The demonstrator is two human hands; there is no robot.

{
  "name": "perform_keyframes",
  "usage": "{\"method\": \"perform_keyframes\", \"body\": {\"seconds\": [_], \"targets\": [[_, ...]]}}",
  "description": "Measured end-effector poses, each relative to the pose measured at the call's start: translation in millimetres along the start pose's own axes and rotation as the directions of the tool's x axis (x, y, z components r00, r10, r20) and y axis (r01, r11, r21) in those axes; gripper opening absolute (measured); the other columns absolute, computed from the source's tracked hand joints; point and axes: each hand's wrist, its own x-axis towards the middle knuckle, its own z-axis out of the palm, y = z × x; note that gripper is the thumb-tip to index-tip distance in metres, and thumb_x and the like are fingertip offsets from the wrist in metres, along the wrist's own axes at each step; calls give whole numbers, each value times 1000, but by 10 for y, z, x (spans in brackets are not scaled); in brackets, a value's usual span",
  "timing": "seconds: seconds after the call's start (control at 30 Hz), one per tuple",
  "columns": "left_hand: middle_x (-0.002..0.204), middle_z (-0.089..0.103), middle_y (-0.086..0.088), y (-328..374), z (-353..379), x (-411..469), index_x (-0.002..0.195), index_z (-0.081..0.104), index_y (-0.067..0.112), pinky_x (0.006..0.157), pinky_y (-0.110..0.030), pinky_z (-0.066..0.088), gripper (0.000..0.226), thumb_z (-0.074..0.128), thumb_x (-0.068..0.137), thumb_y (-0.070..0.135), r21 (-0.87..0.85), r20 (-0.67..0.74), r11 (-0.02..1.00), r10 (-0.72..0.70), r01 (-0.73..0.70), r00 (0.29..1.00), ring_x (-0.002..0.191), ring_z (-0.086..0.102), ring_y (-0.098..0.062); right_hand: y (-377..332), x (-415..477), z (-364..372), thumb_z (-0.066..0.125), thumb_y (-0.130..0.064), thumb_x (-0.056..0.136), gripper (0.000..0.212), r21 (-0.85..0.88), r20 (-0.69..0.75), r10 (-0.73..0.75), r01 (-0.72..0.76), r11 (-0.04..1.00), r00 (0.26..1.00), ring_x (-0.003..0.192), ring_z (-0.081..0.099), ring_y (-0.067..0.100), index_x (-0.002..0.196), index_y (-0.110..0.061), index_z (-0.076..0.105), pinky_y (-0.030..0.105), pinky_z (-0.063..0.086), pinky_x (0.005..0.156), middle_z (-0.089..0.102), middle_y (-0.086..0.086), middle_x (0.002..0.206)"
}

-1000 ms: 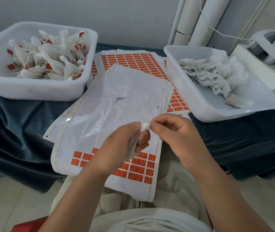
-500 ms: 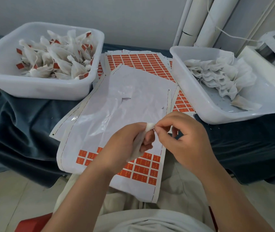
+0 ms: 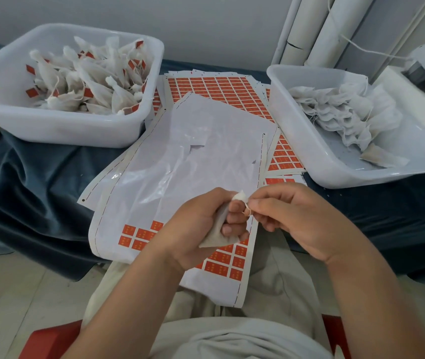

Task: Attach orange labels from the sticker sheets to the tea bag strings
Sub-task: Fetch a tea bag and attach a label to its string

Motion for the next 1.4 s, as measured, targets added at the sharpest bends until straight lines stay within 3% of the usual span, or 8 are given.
{"method": "perform_keyframes", "body": {"seconds": [0.13, 0.37, 0.63, 0.8, 0.87, 1.03, 1.2, 1.4], "targets": [[69, 38, 0, -29, 10, 5, 71, 55, 17, 85, -35, 44, 33, 44, 102, 25, -19, 55, 1000, -21, 22, 998, 59, 35, -12, -118, -76, -35, 66, -50, 86, 26, -94, 45, -18, 22, 995, 999, 67, 56, 8, 85, -30, 81, 25, 46, 66, 66, -6, 72], [68, 40, 1, -44, -25, 26, 71, 59, 18, 89, -39, 42, 33, 43, 99, 23, -124, 26, 992, 6, -3, 1000, 58, 38, -11, -184, -113, 78, 81, -34, 89, 11, -462, -278, -352, 197, 865, 894, 74, 61, 2, 85, -33, 70, 11, 45, 64, 67, -15, 82], [71, 44, 0, 4, 9, -15, 74, 59, 16, 91, -40, 38, 40, 39, 108, 22, -76, -54, 996, 47, -51, 997, 60, 39, -11, -161, -86, 160, 70, -21, 99, 11, -725, -131, -569, 313, 613, 812, 81, 60, 1, 100, -15, 79, 10, 42, 76, 67, -14, 87], [67, 45, -1, 59, 72, -41, 69, 59, 14, 91, -42, 36, 48, 36, 110, 21, 57, -154, 998, 30, -21, 988, 58, 39, -11, -162, -85, 171, 73, -19, 97, 9, -842, -59, -637, 305, 445, 769, 76, 64, 12, 95, -12, 79, 24, 49, 71, 73, -3, 83], [67, 48, -3, 82, 92, -61, 66, 61, 14, 90, -42, 36, 52, 37, 111, 25, 90, -183, 996, 31, -14, 983, 58, 40, -12, -166, -94, 193, 73, -19, 96, 8, -841, -91, -607, 266, 472, 790, 74, 64, 11, 92, -14, 78, 23, 47, 68, 72, -4, 81], [64, 48, 1, 77, 147, 23, 61, 61, 21, 79, -33, 45, 56, 43, 111, 39, 341, -281, 940, 86, 16, 956, 64, 41, -17, -212, -136, 198, 70, -29, 92, 7, -669, -264, -370, 107, 735, 891, 82, 64, 2, 86, -30, 73, 9, 45, 67, 67, -20, 76], [66, 58, 10, -57, 120, 14, 69, 63, 31, 71, -18, 52, 52, 38, 110, 49, 713, -279, 701, 306, -17, 910, 64, 55, -1, -245, -163, 147, 63, -40, 88, 12, -676, -244, -209, -11, 737, 947, 82, 65, 0, 80, -34, 70, 18, 47, 66, 69, -18, 75], [66, 65, 10, -109, 87, 56, 80, 64, 23, 65, -10, 52, 48, 38, 109, 52, 734, -242, 677, 344, -61, 907, 60, 60, 1, -299, -177, 30, 63, -34, 94, 15, -496, -152, -87, -1, 868, 985, 84, 70, 5, 85, -31, 75, 26, 57, 75, 74, -16, 86]]}}
